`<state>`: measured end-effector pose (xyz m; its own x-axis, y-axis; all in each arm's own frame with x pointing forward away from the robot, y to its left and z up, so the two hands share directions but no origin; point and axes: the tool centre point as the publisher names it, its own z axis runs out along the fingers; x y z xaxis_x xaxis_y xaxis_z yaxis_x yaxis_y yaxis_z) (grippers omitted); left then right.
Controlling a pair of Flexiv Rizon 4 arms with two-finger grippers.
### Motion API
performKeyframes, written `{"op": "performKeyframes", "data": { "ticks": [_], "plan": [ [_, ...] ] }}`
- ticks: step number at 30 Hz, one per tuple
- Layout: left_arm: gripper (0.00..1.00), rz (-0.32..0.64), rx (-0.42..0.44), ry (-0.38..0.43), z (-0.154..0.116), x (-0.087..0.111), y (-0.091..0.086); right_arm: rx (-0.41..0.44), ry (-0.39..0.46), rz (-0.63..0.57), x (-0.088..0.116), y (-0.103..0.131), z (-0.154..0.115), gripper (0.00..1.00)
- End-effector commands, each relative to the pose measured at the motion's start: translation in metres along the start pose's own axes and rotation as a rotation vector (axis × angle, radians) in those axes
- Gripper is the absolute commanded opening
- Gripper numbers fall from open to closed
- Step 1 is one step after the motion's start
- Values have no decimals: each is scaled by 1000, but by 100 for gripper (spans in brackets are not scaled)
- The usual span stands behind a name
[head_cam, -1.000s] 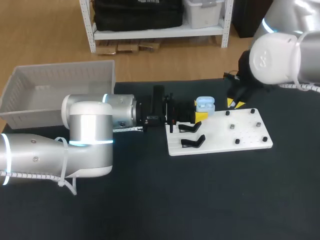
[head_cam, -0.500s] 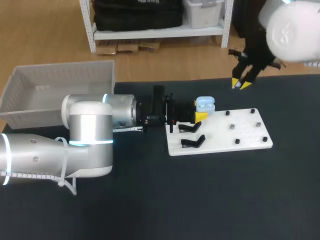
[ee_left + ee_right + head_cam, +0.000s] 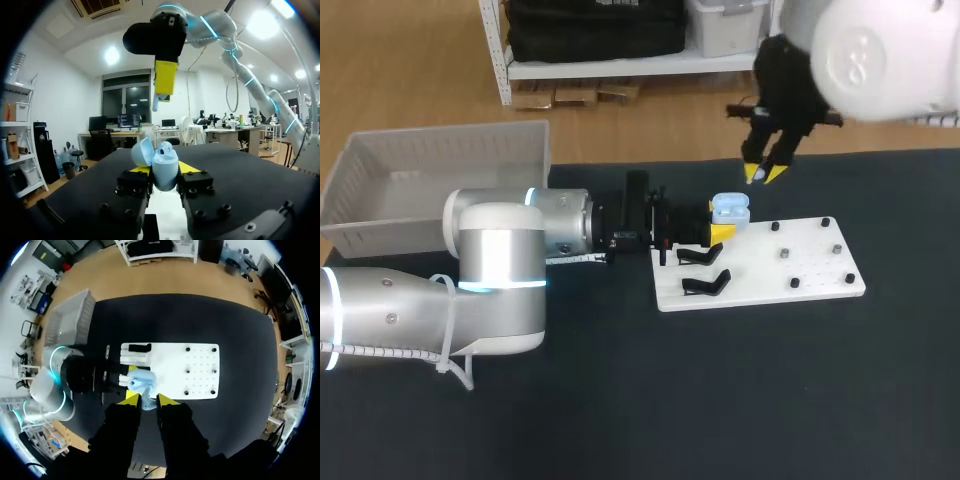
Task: Pick up each earbud case from the left stands, insert the matching earbuds, close the lid, and place the case in the box.
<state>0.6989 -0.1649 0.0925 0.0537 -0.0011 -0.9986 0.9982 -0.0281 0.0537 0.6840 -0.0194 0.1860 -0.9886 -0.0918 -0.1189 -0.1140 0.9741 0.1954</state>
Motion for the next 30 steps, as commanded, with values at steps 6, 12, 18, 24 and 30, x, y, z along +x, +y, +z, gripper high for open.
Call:
{"op": "performKeyframes", "data": {
  "ticks": [6, 12, 18, 24, 30],
  "plan": [
    [0, 1, 0, -2, 0, 1, 1, 52, 44, -13, 6, 15, 18, 0],
    [0, 1, 0, -2, 0, 1, 1, 53, 53, 14, 6, 13, 20, 0],
    [0, 1, 0, -2, 0, 1, 1, 53, 53, 14, 6, 13, 20, 0],
    [0, 1, 0, -2, 0, 1, 1, 53, 66, -25, 6, 17, 21, 0],
    [0, 1, 0, -2, 0, 1, 1, 85, 70, -113, 4, 30, 26, 0]
  ]
}}
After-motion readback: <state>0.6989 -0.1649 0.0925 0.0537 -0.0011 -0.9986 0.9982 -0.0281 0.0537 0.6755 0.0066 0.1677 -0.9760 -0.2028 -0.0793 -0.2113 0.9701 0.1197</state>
